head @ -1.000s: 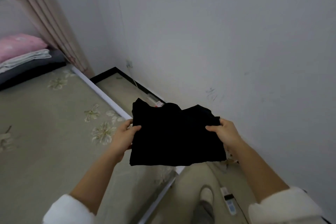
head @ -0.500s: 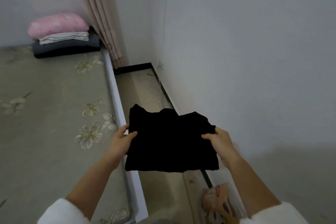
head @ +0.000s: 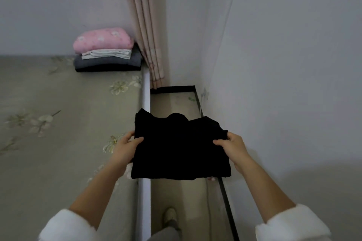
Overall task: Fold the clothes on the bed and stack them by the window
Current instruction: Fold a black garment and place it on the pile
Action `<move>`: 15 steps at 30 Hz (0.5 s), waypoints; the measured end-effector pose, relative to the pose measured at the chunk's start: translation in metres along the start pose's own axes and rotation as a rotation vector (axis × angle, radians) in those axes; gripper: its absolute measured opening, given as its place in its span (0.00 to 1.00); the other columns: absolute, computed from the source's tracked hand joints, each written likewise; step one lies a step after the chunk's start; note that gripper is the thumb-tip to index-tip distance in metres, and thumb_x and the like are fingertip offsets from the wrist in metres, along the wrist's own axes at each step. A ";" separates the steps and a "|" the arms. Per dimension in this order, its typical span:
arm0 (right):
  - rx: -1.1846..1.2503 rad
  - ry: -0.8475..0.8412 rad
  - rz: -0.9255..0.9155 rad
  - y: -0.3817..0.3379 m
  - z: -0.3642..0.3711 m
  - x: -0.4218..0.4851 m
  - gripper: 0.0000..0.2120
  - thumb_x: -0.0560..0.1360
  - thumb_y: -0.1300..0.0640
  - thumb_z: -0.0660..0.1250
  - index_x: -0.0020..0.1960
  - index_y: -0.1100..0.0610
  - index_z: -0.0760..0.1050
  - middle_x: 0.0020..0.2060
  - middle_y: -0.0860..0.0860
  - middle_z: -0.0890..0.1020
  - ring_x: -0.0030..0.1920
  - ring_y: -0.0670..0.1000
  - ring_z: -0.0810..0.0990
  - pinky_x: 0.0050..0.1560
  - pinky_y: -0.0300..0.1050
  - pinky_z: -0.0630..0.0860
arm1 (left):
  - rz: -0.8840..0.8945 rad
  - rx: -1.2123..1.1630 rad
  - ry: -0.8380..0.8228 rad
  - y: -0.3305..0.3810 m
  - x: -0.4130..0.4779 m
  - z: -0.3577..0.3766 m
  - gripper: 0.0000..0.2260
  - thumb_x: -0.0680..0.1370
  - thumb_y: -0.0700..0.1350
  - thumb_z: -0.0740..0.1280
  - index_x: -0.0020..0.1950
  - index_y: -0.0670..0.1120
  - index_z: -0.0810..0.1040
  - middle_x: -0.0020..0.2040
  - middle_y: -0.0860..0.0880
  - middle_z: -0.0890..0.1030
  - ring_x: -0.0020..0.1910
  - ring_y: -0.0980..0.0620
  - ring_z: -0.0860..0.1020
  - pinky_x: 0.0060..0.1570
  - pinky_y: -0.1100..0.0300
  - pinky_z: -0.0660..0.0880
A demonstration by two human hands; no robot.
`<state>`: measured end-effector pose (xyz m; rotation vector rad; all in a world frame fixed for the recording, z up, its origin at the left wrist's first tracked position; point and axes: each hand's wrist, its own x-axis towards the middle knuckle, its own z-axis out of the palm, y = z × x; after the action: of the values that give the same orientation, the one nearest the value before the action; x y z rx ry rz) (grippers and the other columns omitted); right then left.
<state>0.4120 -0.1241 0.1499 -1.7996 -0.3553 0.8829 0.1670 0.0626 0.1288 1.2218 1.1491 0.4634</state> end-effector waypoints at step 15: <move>-0.148 -0.223 -0.069 -0.171 0.121 0.278 0.07 0.73 0.64 0.69 0.46 0.52 0.78 0.43 0.51 0.84 0.39 0.48 0.84 0.32 0.36 0.76 | 0.072 -0.125 0.131 0.134 0.233 -0.043 0.11 0.81 0.43 0.62 0.63 0.52 0.74 0.43 0.47 0.85 0.38 0.50 0.84 0.30 0.60 0.77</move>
<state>0.5443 0.1973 0.1712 -1.8154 -0.6365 1.0335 0.2623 0.3163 0.1516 1.1405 1.1710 0.6679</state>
